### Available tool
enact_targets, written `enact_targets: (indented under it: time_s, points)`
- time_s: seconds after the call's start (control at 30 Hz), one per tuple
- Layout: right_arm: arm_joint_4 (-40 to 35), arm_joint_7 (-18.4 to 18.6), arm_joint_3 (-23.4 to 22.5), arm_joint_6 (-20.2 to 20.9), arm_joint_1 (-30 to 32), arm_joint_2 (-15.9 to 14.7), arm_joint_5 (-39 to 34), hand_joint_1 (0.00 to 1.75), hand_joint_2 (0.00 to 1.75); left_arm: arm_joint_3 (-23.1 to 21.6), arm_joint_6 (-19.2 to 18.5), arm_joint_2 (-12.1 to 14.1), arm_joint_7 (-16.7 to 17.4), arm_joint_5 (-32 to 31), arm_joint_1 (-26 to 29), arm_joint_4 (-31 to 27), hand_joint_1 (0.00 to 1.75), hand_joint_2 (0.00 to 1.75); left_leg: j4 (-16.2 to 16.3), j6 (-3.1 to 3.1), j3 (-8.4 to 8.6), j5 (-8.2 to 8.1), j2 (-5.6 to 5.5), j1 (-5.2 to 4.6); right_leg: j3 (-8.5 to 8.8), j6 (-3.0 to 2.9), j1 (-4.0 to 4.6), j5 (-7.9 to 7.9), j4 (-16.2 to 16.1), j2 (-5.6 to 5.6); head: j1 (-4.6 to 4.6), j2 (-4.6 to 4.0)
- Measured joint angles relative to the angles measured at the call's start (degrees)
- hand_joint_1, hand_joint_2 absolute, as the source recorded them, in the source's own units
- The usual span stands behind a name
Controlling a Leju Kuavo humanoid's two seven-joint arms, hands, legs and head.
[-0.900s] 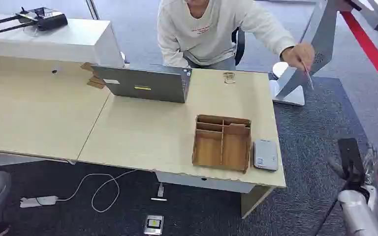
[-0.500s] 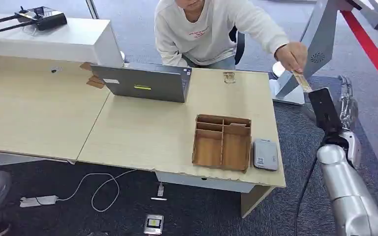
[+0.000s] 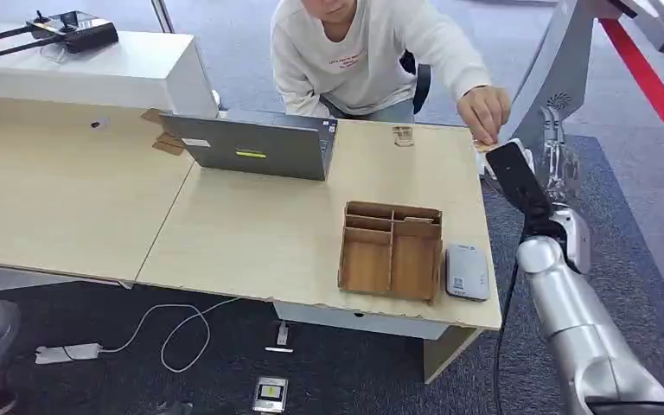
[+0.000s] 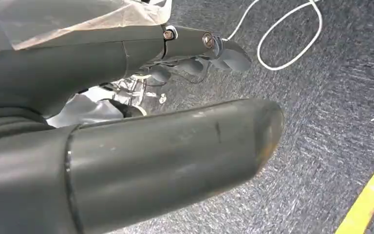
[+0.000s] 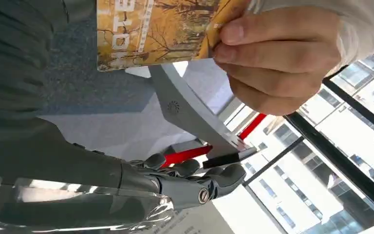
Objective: Pass the card to the sensor for recognition and then transmit it.
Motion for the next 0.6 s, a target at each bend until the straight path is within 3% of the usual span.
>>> enact_targets:
  time_s: [0.4,0.43,0.47,0.5,0.6]
  points:
    - [3.2,-4.6,1.0,-1.3,-0.5,1.0,-3.1,0.00,1.75,0.0,-1.3,0.1,-0.5,0.1,-0.7,0.0,0.00,0.00,0.0,0.00,0.00,0.00,0.00,0.01,0.00,0.00,0.00,0.00,0.0,0.00,0.00,0.00]
    - [3.5,-4.9,1.0,-1.3,-0.5,1.0,-3.5,0.09,1.75,0.0,-1.4,0.1,-0.5,0.1,-0.7,0.0,0.00,0.00,0.0,0.00,0.00,0.00,0.00,0.01,0.00,0.00,0.00,0.00,0.0,0.00,0.02,0.00]
    - [3.7,-5.1,1.0,-1.4,-0.6,1.0,-3.8,1.57,1.75,0.0,-1.4,0.1,-0.5,0.1,-0.8,0.0,0.00,0.00,0.0,0.00,0.00,0.00,0.00,0.00,-0.01,0.00,0.00,0.00,0.0,0.00,0.02,0.00]
    - [3.9,-5.4,1.0,-1.5,-0.7,1.0,-4.2,1.75,1.75,0.0,-1.5,0.1,-0.5,0.1,-0.8,0.0,0.00,0.00,0.0,0.00,0.00,0.00,0.00,0.00,-0.01,0.00,0.00,0.00,0.0,0.00,0.00,0.00]
    - [4.7,-6.1,1.1,-2.1,-1.0,1.1,-5.9,1.75,1.75,0.0,-1.5,0.1,-0.5,0.1,-0.8,0.0,0.00,0.00,0.0,0.00,0.00,0.00,0.00,0.00,-0.01,0.00,-0.01,0.00,0.0,0.00,0.02,0.00]
